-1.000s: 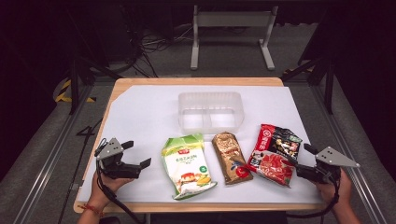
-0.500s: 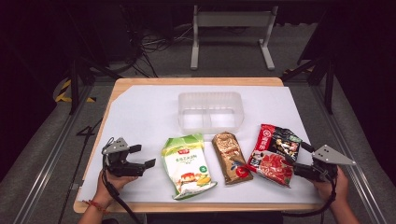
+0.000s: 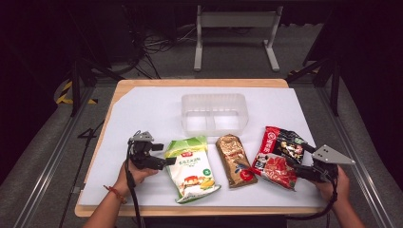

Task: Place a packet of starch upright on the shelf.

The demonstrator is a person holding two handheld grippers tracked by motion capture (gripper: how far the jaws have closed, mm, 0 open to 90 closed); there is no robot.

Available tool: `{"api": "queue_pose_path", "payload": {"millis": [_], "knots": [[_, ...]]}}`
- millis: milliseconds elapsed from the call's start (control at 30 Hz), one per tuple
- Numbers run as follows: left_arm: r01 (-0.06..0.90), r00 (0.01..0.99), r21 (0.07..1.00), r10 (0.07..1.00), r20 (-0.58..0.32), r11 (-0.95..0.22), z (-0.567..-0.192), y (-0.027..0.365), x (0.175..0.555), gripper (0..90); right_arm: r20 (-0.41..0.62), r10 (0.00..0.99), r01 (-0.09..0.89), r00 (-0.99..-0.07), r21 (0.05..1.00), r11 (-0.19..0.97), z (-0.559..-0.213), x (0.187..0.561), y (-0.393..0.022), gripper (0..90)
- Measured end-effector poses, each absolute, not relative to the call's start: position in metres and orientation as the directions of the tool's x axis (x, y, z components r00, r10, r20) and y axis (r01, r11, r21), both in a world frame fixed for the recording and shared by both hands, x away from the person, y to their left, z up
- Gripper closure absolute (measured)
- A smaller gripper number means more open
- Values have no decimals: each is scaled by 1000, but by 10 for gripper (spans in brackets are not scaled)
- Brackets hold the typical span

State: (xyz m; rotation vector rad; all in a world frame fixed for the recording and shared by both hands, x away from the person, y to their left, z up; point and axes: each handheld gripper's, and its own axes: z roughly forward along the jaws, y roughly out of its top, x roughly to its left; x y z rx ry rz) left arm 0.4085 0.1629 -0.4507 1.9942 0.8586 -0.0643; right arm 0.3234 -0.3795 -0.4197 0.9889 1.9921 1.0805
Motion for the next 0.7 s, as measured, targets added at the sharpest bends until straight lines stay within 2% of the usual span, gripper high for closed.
{"api": "queue_pose_path", "payload": {"millis": [233,400,467,600,700], "knots": [[577,794,685,502,-343,-445,-452,126,412,66,-191,832,304,-520,869,390,-422,321,-378,227],[572,798,687,500,-338,-448,-452,113,413,53,-179,826,309,-534,868,388,-422,320,-378,225],[578,792,694,497,-353,-429,-453,115,414,208,-180,826,312,-534,866,390,-423,319,-378,225],[579,793,700,489,-364,-418,-453,116,414,416,-182,827,320,-532,861,395,-424,318,-379,225],[561,800,725,487,-351,-399,-451,118,410,632,-177,829,320,-530,864,389,-424,317,-380,225]]}}
